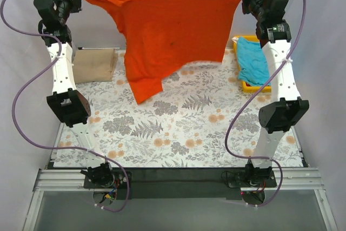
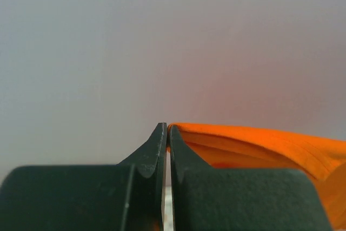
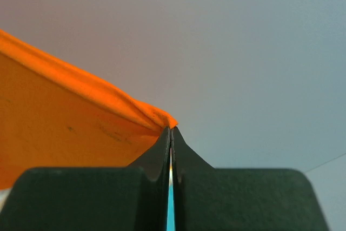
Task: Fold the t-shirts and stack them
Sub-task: Flatten the tshirt out
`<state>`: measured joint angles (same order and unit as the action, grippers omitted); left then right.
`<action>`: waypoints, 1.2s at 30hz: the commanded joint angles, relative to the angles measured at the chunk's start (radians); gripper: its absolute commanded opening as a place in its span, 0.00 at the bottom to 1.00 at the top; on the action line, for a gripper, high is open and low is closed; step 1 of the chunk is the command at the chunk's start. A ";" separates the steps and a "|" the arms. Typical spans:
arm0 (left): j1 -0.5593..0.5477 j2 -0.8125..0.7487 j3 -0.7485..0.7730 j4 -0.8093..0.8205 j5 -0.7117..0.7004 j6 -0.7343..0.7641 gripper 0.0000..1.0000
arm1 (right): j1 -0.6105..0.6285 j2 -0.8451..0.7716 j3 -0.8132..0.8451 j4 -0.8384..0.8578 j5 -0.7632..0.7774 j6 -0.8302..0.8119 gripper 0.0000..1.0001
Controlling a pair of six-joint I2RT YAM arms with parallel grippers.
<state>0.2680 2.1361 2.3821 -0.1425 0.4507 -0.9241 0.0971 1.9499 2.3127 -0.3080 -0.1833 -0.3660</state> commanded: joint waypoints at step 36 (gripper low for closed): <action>0.138 -0.855 -1.379 -0.146 0.296 0.798 0.00 | -0.010 -0.502 -1.065 -0.089 -0.208 -0.502 0.01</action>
<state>0.3840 1.3781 0.9585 -0.0090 0.6796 -0.3161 0.0921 1.4925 1.2221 -0.2382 -0.3851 -0.7441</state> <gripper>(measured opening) 0.021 0.018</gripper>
